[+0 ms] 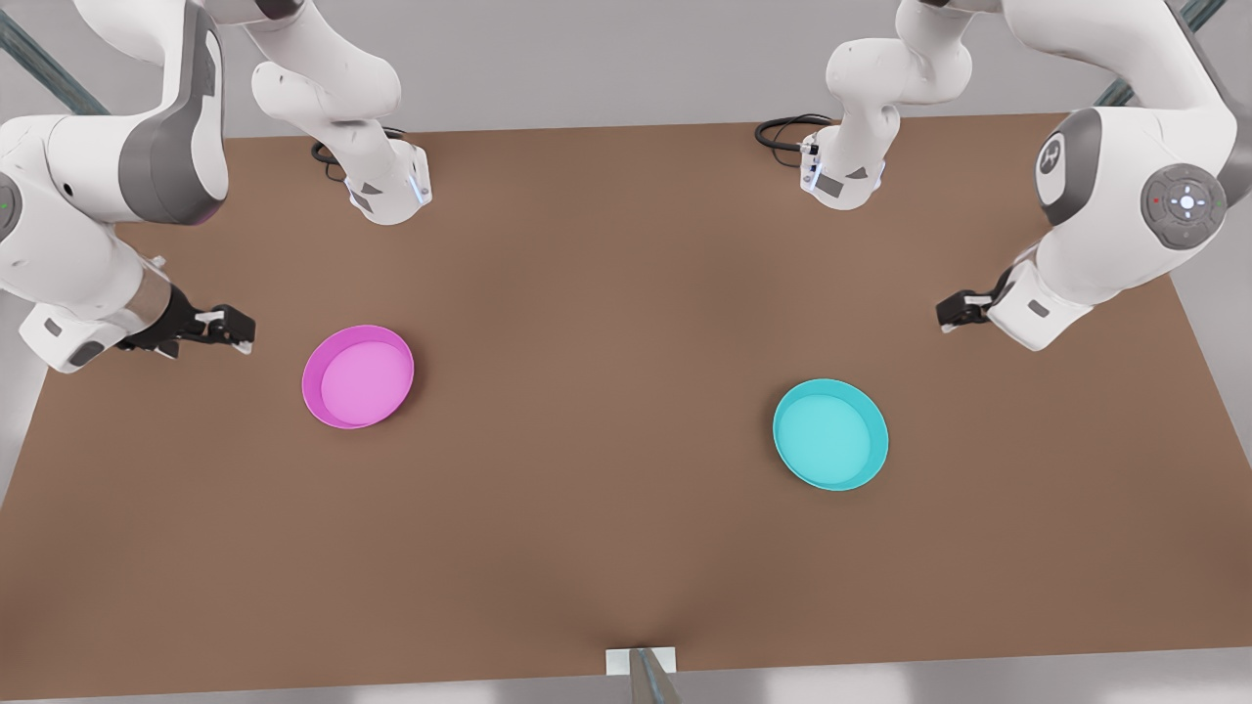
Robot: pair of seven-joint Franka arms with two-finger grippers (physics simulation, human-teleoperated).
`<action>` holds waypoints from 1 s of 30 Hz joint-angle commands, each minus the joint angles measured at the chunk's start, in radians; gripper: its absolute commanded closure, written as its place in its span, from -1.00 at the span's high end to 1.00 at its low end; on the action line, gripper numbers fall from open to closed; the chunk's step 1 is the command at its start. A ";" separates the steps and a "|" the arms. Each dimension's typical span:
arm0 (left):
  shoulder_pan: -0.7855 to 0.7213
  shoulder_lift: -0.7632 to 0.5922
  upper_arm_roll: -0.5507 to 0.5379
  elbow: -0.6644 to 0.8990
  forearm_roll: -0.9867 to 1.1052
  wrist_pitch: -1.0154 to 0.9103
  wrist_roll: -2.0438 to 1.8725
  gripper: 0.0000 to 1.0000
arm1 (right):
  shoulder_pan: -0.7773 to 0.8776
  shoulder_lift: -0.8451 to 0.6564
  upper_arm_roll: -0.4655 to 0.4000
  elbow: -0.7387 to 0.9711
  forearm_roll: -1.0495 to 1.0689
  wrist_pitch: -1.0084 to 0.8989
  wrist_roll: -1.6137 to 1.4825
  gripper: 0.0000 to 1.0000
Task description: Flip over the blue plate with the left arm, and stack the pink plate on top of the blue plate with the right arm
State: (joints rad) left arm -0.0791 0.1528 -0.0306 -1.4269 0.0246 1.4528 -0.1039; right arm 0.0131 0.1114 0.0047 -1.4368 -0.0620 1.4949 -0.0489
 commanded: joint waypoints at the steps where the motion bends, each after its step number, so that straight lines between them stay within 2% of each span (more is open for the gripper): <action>1: -0.002 -0.001 0.000 0.002 0.000 0.018 -0.033 1.00 | 0.001 -0.001 0.000 0.001 0.001 0.025 -0.023 1.00; 2: -0.002 0.011 0.000 0.000 0.001 0.020 -0.046 1.00 | 0.001 -0.001 0.000 -0.001 0.002 0.025 -0.023 1.00; 3: -0.004 0.091 0.000 0.000 0.009 0.049 -0.051 1.00 | 0.001 -0.001 0.000 -0.001 0.002 0.025 -0.023 1.00; 4: -0.002 0.192 0.000 -0.007 0.001 0.133 -0.045 1.00 | 0.001 -0.001 0.000 -0.001 0.002 0.024 -0.023 1.00; 5: 0.025 0.355 0.000 -0.010 -0.014 0.334 -0.027 1.00 | 0.001 -0.001 0.000 -0.001 0.002 0.024 -0.023 1.00; 6: 0.061 0.419 0.000 -0.012 -0.061 0.412 0.074 1.00 | 0.001 -0.001 0.000 -0.001 0.002 0.024 -0.023 1.00; 8: 0.124 0.530 0.003 -0.024 -0.143 0.488 0.553 1.00 | 0.001 -0.001 -0.002 -0.002 0.001 0.024 -0.023 1.00; 9: 0.122 0.561 0.035 -0.038 -0.158 0.534 0.674 1.00 | 0.001 -0.001 0.000 -0.002 0.001 0.024 -0.023 1.00; 11: 0.121 0.580 0.051 -0.093 -0.244 0.612 0.780 1.00 | 0.001 -0.001 0.000 -0.002 0.001 0.024 -0.023 1.00; 13: 0.121 0.574 0.051 -0.139 -0.244 0.604 0.782 1.00 | 0.001 -0.001 -0.002 -0.004 0.001 0.024 -0.023 1.00; 28: 0.085 0.567 0.047 -0.190 -0.359 0.644 0.839 1.00 | 0.001 0.002 -0.002 -0.004 0.002 0.022 -0.023 1.00; 30: 0.085 0.570 0.047 -0.188 -0.361 0.646 0.808 0.28 | 0.001 0.002 0.000 -0.004 0.002 0.022 -0.023 1.00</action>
State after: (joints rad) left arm 0.0055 0.7239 0.0169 -1.6160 -0.3291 2.0757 0.4890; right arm 0.0139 0.1145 0.0041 -1.4409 -0.0605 1.5175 -0.0676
